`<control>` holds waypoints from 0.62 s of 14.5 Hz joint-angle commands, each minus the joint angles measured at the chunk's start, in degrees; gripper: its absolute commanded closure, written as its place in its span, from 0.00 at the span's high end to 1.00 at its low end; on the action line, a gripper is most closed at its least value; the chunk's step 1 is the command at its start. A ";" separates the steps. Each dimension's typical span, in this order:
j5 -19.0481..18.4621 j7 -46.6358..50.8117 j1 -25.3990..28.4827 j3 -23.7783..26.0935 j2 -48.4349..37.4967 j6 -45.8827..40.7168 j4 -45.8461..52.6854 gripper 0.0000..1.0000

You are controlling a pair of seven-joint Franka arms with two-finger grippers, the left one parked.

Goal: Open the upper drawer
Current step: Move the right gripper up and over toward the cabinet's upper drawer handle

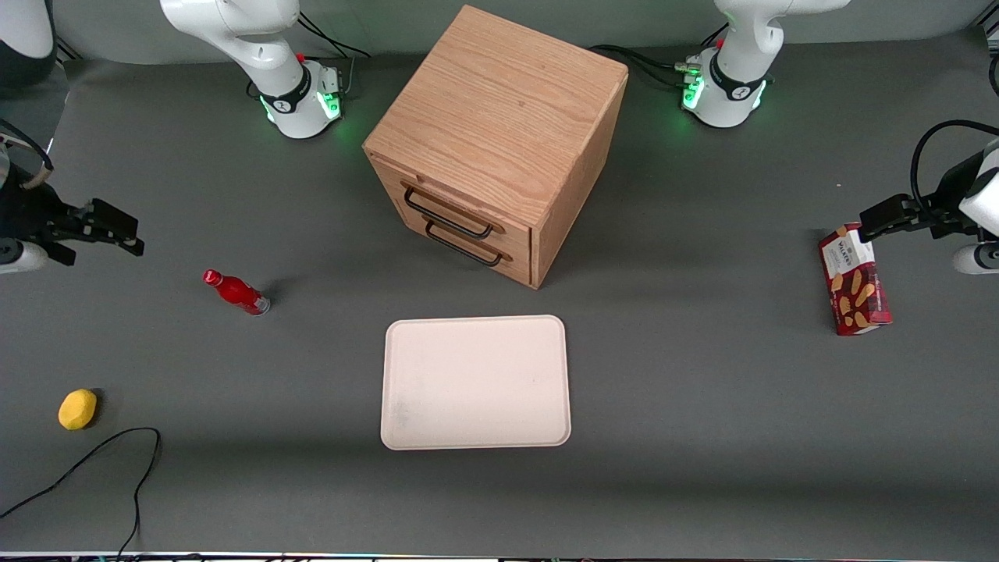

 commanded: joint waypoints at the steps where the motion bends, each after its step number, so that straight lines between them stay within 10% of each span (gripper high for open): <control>1: -0.04 1.12 0.68 0.28 2.20 1.75 2.05 1.00; 9: -0.13 0.24 6.73 3.45 4.67 4.13 3.01 1.00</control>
